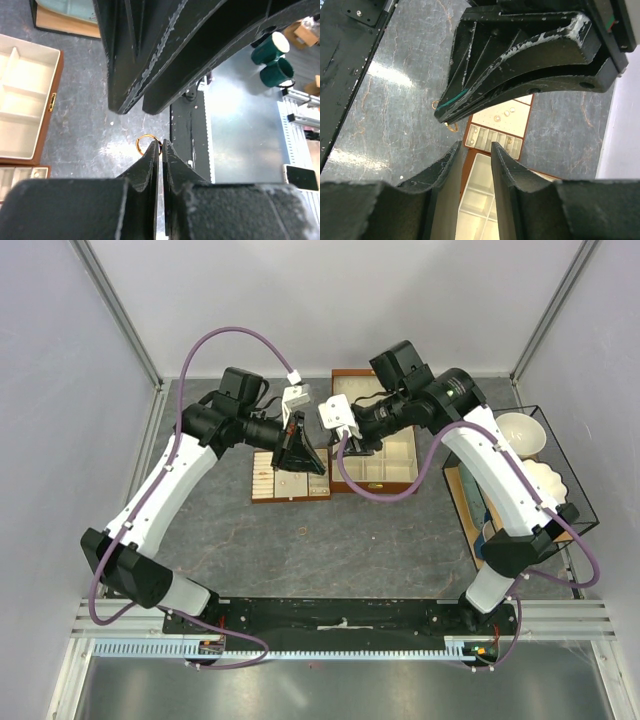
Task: Organize the mixed jewelry
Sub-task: Pick up the jewelry from the center of the board.
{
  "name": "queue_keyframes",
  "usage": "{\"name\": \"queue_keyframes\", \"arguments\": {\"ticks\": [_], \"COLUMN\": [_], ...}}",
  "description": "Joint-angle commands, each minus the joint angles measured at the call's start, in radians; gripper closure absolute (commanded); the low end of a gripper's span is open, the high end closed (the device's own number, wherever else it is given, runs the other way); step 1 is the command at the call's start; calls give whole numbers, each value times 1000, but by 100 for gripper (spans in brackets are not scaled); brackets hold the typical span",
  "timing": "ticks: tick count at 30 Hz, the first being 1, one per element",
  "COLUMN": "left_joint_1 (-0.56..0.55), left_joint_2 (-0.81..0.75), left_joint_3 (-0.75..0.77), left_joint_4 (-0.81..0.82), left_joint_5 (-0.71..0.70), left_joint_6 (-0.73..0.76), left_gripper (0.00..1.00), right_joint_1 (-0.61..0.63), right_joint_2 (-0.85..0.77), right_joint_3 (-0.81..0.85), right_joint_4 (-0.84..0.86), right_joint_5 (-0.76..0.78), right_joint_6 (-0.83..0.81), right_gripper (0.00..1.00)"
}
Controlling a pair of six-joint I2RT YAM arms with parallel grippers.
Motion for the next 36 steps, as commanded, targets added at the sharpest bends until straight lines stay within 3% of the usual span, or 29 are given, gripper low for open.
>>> {"name": "queue_keyframes", "arguments": {"ticks": [1,12,22,36], "left_joint_1": [-3,-9,-11,-11], "left_joint_2": [-15,-46,-70,-89], "left_joint_3": [9,-20,-57,-68], "left_joint_4": [-46,-47,-3,3], "left_joint_5": [-55,-1,43,97], "left_joint_6": [137,217,200,202], "left_gripper": [91,92,92,92], "right_joint_1": [3,20,54,83], "right_joint_2": [-51,-74,-117,-111], "right_joint_3": [-25,-103,-212,-235], "right_joint_4": [11,-25,125,159], "right_joint_5": [-12,-47,-50,-21], "right_joint_6": [-19,-70,-21,-24], "right_gripper": [63,62,63,69]}}
